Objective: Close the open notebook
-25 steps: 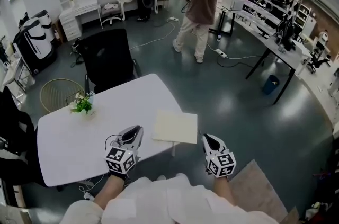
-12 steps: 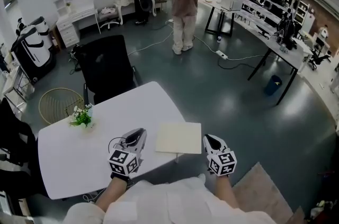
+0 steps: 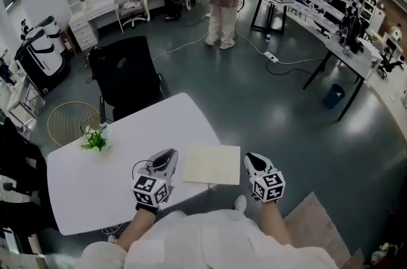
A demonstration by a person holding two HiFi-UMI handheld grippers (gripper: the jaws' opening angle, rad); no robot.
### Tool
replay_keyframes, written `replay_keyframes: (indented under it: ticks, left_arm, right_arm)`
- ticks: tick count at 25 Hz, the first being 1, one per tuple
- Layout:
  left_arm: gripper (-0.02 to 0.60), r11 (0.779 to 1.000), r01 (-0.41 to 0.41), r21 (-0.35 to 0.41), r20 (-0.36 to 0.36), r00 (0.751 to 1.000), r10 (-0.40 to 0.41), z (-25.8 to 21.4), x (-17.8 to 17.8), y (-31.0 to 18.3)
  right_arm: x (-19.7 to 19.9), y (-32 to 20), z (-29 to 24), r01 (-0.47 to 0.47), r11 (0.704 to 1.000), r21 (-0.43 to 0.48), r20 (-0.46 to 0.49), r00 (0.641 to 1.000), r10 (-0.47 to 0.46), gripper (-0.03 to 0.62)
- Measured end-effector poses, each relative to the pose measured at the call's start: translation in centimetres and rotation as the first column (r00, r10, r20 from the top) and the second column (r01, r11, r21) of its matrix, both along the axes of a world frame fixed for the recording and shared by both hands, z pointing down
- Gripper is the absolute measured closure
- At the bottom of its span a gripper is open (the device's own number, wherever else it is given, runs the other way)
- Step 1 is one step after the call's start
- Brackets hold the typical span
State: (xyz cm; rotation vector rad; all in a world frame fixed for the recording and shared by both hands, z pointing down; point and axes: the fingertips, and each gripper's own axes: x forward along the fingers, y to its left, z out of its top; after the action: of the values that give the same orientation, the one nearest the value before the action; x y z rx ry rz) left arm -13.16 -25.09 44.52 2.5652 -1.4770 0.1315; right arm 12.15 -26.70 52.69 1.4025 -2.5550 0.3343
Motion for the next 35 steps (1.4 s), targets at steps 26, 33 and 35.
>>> replay_keyframes:
  ticks: [26, 33, 35]
  left_arm:
    - [0.551, 0.991, -0.013, -0.132, 0.038, 0.999, 0.018, 6.2, 3.7, -1.5]
    - [0.551, 0.987, -0.001, -0.159, 0.045, 0.999, 0.008, 7.4, 4.3, -2.4]
    - [0.551, 0.986, 0.006, -0.169, 0.049, 0.999, 0.002, 7.8, 4.3, -2.6]
  right_arm:
    - [1.7, -4.3, 14.9, 0.043, 0.938, -0.343, -0.05, 0.997, -0.064, 0.52]
    - [1.1, -5.1, 19.3, 0.065, 0.885, -0.461, -0.038, 0.995, -0.092, 0.485]
    - [1.0, -5.4, 20.5, 0.068, 0.868, -0.491, -0.037, 0.994, -0.098, 0.473]
